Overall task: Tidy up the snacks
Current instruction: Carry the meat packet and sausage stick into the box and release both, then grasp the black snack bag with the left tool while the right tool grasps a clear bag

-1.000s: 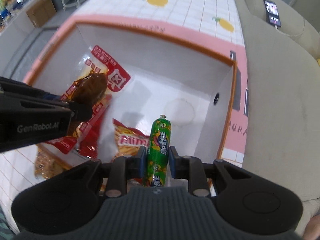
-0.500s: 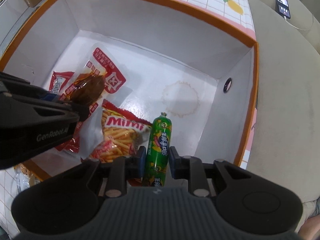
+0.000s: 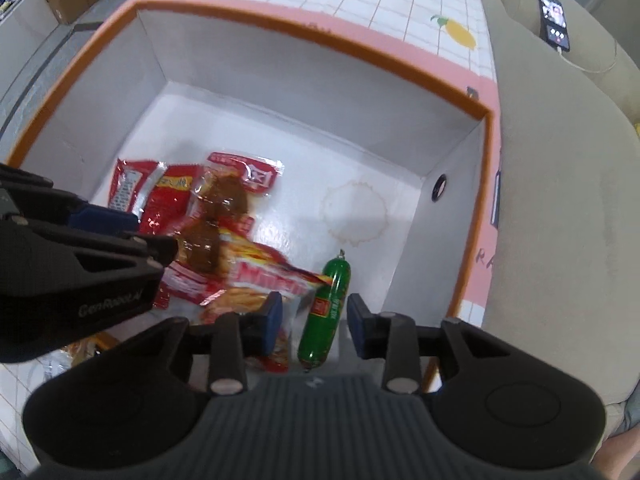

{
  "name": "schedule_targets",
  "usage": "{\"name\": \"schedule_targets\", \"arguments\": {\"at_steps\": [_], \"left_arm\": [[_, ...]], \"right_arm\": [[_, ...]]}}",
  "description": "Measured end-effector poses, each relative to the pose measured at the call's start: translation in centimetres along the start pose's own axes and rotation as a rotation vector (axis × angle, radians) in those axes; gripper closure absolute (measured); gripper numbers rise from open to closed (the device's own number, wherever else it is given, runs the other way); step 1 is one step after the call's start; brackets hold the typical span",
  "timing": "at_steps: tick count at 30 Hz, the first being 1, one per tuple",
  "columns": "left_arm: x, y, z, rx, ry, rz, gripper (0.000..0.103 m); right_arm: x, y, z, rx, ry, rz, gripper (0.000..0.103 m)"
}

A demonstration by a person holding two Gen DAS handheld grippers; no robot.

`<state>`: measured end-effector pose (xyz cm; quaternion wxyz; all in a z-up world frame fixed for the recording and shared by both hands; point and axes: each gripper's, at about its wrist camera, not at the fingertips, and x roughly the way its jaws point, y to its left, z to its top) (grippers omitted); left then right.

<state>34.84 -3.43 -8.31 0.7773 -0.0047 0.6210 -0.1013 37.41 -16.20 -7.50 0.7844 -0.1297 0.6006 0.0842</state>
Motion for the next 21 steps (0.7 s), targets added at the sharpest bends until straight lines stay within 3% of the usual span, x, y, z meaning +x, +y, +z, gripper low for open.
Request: {"name": "schedule_targets", "arguments": {"at_steps": [10, 21], "left_arm": [[-7.1, -0.4, -2.3, 0.017, -0.14, 0.003, 0.057], [-12.3, -0.8, -8.9, 0.026, -0.286, -0.042, 0.053]], "right_arm": [[-5.8, -0.2, -2.3, 0.035, -0.108, 0.036, 0.06], [-10.5, 0.2, -8.7, 0.145, -0.226, 0.169, 0.054]]}}
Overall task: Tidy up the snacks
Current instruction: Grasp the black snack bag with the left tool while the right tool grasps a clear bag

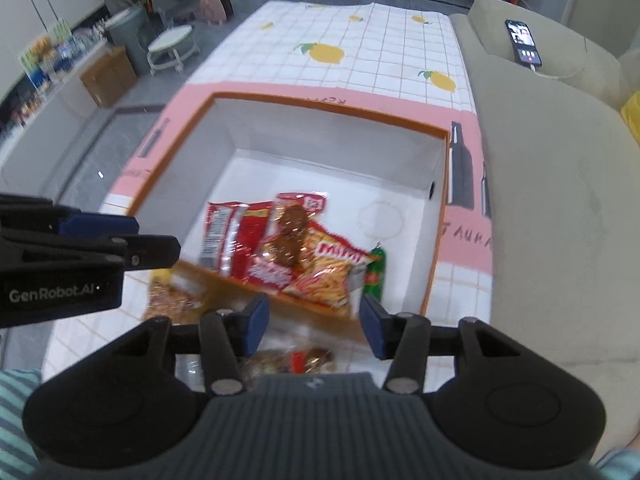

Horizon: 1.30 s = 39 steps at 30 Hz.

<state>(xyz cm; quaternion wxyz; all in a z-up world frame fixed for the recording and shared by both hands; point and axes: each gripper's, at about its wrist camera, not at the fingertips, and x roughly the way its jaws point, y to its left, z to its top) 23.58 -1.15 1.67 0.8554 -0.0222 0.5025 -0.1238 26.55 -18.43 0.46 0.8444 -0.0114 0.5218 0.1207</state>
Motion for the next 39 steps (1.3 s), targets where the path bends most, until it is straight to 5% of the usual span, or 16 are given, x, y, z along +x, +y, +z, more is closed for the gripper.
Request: {"name": "schedule_targets", "arguments": {"at_steps": [8, 17, 27, 39], "left_arm": [[-0.5, 0.1, -5.4, 0.019, -0.037, -0.037, 0.052], [3.4, -0.2, -11.0, 0.142, -0.013, -0.027, 0.052], [6.0, -0.9, -12.1, 0.298, -0.015, -0.031, 0.052], [9.5, -0.5, -10.6, 0.373, 0.069, -0.076, 0.052]], "right_arm": [[0.7, -0.1, -6.4, 0.124, -0.013, 0.04, 0.053], [4.5, -1.3, -11.6, 0.305, 0.002, 0.073, 0.053], [6.3, -1.3, -11.1, 0.359, -0.017, 0.137, 0.053], [10.9, -1.4, -9.3, 0.469, 0.1, 0.16, 0.058]]}}
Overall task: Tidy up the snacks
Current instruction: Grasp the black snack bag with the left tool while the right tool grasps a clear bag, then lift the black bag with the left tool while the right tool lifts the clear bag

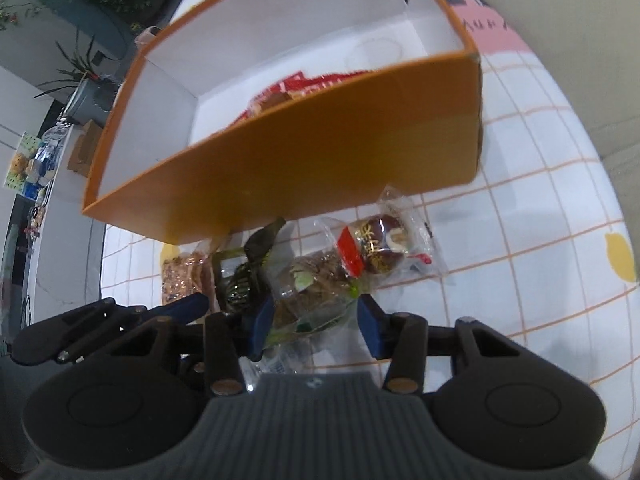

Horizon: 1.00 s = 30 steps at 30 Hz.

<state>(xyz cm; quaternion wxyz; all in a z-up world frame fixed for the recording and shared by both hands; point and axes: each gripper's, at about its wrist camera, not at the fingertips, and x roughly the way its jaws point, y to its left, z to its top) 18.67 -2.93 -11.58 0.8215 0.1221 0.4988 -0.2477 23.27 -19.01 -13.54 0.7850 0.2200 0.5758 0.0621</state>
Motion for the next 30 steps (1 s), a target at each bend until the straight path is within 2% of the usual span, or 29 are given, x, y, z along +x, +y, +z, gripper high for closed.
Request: {"name": "schedule_targets", "arguments": {"at_steps": [4, 8, 12, 14, 16, 22, 30], "left_arm": [[0.9, 0.2, 0.3, -0.003, 0.008, -0.025, 0.051], [1.5, 0.7, 0.7, -0.011, 0.018, -0.035, 0.044], [2.4, 0.8, 0.9, -0.018, 0.035, -0.051, 0.042], [2.8, 0.6, 0.9, 0.001, 0.048, -0.036, 0.047], [2.9, 0.0, 0.9, 0.021, 0.043, -0.012, 0.057], [2.6, -0.2, 0.9, 0.006, 0.031, 0.001, 0.057], [0.6, -1.0, 0.2, -0.014, -0.009, 0.004, 0.058]], "right_arm": [[0.8, -0.5, 0.4, 0.035, 0.014, 0.016, 0.058], [1.4, -1.1, 0.8, 0.067, 0.034, 0.032, 0.056], [2.2, -1.7, 1.0, 0.113, 0.053, 0.058, 0.057], [2.3, -1.6, 0.9, 0.107, 0.062, 0.058, 0.065], [2.3, -1.3, 0.8, 0.099, 0.055, 0.052, 0.066], [2.1, -1.1, 0.7, 0.086, 0.048, 0.041, 0.076], [0.0, -0.9, -0.3, 0.034, 0.025, 0.015, 0.08]]}}
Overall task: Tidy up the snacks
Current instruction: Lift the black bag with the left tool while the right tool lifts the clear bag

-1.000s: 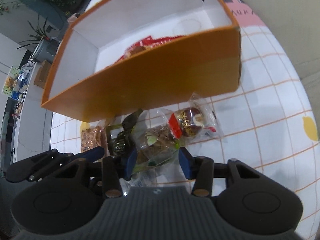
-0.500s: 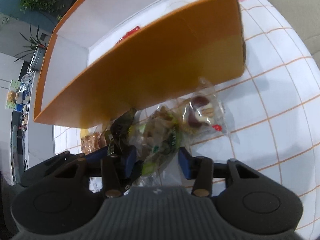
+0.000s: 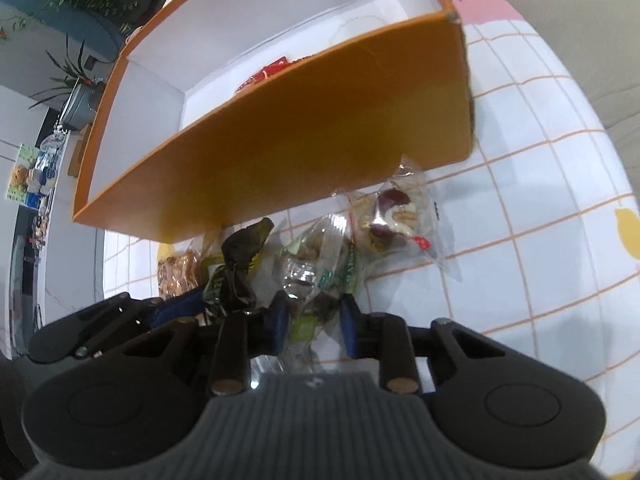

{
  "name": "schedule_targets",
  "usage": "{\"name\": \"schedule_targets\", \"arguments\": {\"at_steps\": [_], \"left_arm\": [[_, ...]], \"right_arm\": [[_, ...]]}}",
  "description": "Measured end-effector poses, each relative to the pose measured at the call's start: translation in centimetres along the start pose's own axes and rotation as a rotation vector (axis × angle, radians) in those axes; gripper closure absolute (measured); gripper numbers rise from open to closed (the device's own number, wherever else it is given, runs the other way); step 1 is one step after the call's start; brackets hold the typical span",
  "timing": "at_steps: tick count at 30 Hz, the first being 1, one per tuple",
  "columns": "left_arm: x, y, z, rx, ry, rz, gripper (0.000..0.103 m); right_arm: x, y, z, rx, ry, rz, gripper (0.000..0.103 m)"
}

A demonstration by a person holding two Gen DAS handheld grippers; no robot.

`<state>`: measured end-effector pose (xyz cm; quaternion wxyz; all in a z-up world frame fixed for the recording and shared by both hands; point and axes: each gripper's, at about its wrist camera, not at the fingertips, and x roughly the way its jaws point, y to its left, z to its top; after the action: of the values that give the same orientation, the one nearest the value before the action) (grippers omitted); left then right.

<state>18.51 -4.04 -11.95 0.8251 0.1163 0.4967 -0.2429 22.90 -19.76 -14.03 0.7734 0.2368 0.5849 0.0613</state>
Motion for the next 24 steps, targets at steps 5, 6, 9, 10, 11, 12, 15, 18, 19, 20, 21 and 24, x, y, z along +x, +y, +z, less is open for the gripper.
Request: {"name": "schedule_targets", "arguments": {"at_steps": [5, 6, 9, 10, 11, 12, 15, 18, 19, 20, 21, 24], "left_arm": [[-2.3, -0.6, -1.1, -0.055, -0.028, -0.016, 0.058], [-2.8, -0.8, -1.3, -0.067, -0.035, -0.017, 0.058], [-4.0, -1.2, -1.7, -0.1, -0.054, -0.021, 0.058], [-4.4, -1.1, -1.9, -0.109, -0.059, -0.023, 0.058], [-4.8, -1.3, -2.1, -0.113, -0.06, -0.022, 0.058], [-5.2, -1.5, -2.3, -0.118, -0.062, -0.02, 0.058], [-6.0, -2.2, -2.6, -0.134, -0.068, -0.015, 0.058], [-7.0, -2.5, -3.1, -0.157, -0.069, 0.0, 0.058], [-7.4, -2.4, -3.2, -0.165, -0.071, 0.006, 0.058], [-7.8, -2.3, -3.3, -0.173, -0.074, 0.01, 0.058], [-8.2, -2.2, -3.4, -0.184, -0.077, 0.012, 0.058], [-9.5, -1.5, -3.4, -0.227, -0.087, 0.001, 0.058]], "right_arm": [[-1.9, 0.0, -1.2, -0.039, -0.013, -0.006, 0.082], [-2.3, 0.0, -1.6, -0.05, -0.015, -0.007, 0.082], [-3.4, 0.4, -2.6, -0.078, -0.021, -0.007, 0.083], [-3.8, 0.4, -2.9, -0.087, -0.023, -0.008, 0.083], [-4.2, 0.5, -3.2, -0.091, -0.027, -0.006, 0.083], [-4.6, 0.4, -3.5, -0.099, -0.03, -0.003, 0.083], [-6.0, 0.4, -4.5, -0.127, -0.041, 0.0, 0.084], [-7.4, 0.6, -5.4, -0.163, -0.055, -0.001, 0.085], [-7.7, 0.8, -5.7, -0.176, -0.06, -0.004, 0.085], [-8.1, 0.8, -5.8, -0.189, -0.065, -0.007, 0.086], [-8.5, 0.9, -6.0, -0.202, -0.067, -0.011, 0.086], [-9.5, 1.1, -6.4, -0.248, -0.074, -0.026, 0.086]]}}
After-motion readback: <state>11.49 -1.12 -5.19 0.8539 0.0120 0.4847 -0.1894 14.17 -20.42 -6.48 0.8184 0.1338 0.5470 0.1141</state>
